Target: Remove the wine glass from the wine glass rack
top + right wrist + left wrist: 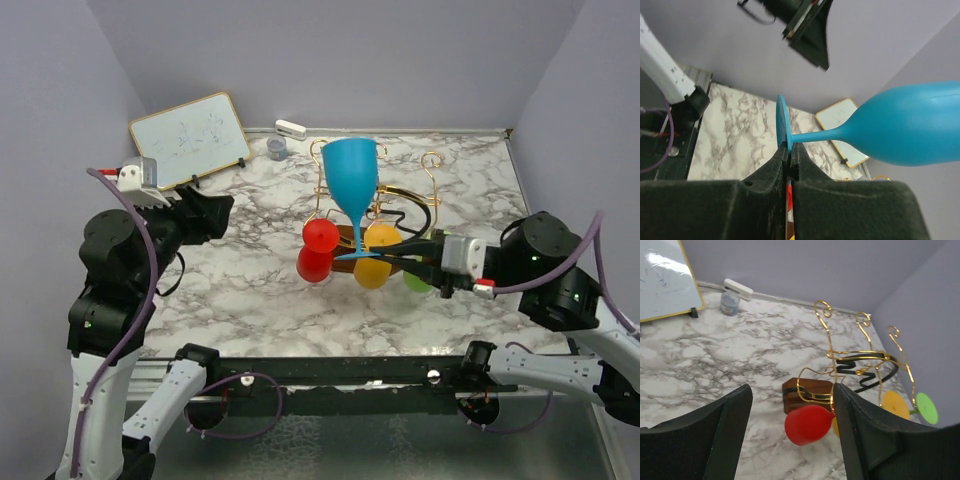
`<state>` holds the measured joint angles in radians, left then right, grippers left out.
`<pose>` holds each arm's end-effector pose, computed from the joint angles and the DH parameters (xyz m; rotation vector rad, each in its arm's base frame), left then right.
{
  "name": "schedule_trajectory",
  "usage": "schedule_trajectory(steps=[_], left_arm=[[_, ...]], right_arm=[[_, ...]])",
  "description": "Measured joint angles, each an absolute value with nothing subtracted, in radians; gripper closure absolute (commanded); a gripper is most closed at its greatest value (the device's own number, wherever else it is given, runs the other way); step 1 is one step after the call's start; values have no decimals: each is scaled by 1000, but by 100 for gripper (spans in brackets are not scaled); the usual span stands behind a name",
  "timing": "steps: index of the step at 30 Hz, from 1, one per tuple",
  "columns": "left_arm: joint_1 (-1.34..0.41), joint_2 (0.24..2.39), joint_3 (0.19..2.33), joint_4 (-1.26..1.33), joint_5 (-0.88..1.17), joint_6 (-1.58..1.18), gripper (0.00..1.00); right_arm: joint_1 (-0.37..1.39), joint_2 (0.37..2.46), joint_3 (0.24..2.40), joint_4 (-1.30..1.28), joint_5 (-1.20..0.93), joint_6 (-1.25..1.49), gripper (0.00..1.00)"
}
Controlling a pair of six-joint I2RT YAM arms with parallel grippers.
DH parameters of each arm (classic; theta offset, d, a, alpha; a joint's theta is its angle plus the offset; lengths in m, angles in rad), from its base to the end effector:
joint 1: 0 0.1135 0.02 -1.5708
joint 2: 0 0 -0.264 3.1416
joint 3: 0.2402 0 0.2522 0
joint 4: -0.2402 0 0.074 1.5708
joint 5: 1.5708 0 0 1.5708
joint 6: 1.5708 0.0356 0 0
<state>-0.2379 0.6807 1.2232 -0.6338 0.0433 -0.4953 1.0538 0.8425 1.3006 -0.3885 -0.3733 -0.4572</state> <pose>0.0995 -0.0257 0.4475 -0.1844 1.6859 -0.5890 0.0601 0.1319 0.4801 -1.2686 0.8971 0.7547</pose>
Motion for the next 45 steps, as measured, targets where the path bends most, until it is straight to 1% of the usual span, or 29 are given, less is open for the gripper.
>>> schedule_trajectory(steps=[4, 10, 17, 24, 34, 40, 45], left_arm=[[-241, 749, 1405, -760, 137, -530, 32], [-251, 771, 1501, -909, 181, -594, 32], [-251, 776, 1532, -994, 260, -678, 32], [-251, 799, 1551, -1021, 358, -754, 31], [-251, 808, 1551, -1007, 447, -841, 32], [-251, 807, 1547, -991, 484, -869, 32], [-251, 804, 1547, -1014, 486, -859, 32]], right_arm=[[1054, 847, 1226, -430, -395, -554, 99], [1054, 887, 1115, -463, -391, -724, 99], [1069, 841, 1019, -460, -385, -915, 99], [1098, 780, 943, -444, -378, -1135, 99], [1206, 843, 917, -429, -271, -1354, 99], [1314, 894, 871, -371, -162, -1462, 99], [1352, 900, 836, -323, -94, -1525, 99]])
